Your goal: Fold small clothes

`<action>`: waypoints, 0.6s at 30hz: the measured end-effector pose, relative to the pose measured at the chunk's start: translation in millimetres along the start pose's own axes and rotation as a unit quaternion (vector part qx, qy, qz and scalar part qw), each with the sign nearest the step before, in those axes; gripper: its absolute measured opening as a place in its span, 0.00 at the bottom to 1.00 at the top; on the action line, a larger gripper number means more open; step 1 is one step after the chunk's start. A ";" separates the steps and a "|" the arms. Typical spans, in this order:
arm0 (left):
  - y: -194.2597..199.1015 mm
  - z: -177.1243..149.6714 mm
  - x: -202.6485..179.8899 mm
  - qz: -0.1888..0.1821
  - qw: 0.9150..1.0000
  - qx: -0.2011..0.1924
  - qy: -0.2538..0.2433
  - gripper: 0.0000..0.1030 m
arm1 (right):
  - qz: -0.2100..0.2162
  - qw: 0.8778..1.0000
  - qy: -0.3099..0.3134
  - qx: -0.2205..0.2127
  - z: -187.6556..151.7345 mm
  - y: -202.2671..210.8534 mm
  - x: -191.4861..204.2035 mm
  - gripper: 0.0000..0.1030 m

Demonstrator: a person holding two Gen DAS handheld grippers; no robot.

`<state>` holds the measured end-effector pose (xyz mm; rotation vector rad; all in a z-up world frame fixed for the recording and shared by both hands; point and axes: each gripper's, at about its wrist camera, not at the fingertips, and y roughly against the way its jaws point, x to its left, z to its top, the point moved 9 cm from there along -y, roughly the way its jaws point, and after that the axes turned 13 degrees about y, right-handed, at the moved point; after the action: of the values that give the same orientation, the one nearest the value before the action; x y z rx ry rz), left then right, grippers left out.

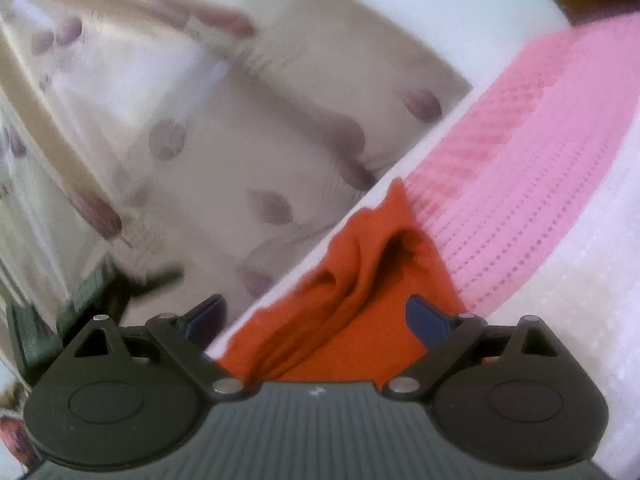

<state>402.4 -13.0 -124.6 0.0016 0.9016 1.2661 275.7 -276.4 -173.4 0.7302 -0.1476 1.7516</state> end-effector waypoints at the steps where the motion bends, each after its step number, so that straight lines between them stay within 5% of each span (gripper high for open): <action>1: 0.4 -2.6 18.2 0.018 1.000 -0.003 0.001 0.99 | 0.002 1.000 0.029 0.007 4.8 -4.2 6.2 0.94; 3: -3.6 -10.7 49.2 0.047 0.999 -0.006 0.011 0.99 | -0.011 0.994 0.107 0.020 17.7 -17.1 19.1 0.94; 5: 4.8 -6.0 67.6 0.027 0.998 -0.022 0.047 0.99 | -0.029 0.981 0.188 0.047 26.5 -39.7 29.9 0.94; 7: 13.6 1.2 67.6 0.014 0.997 -0.062 0.054 1.00 | -0.055 0.962 0.256 0.074 29.0 -68.2 35.4 0.94; 10: 9.3 -1.7 70.4 0.036 0.997 -0.042 0.046 1.00 | -0.104 0.927 0.337 0.132 19.4 -115.6 32.6 0.84; 12: 12.4 -2.1 71.1 0.040 0.997 -0.044 0.044 1.00 | -0.134 0.902 0.378 0.158 11.6 -137.2 27.7 0.42; 13: 16.1 -2.5 72.4 0.041 0.997 -0.044 0.047 1.00 | -0.159 0.906 0.363 0.148 17.5 -139.5 18.7 0.35; 16: 9.7 -0.9 73.7 0.043 0.997 -0.045 0.056 1.00 | -0.145 0.980 0.106 0.082 43.5 -111.5 -32.9 0.34; 18: 7.6 -2.0 72.5 0.048 0.996 -0.045 0.053 1.00 | -0.099 0.993 -0.027 0.055 40.3 -90.4 -57.9 0.35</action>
<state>396.2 47.8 -164.4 -0.0951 0.9436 1.4065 381.4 -314.1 -196.8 0.8445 -0.0136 1.5600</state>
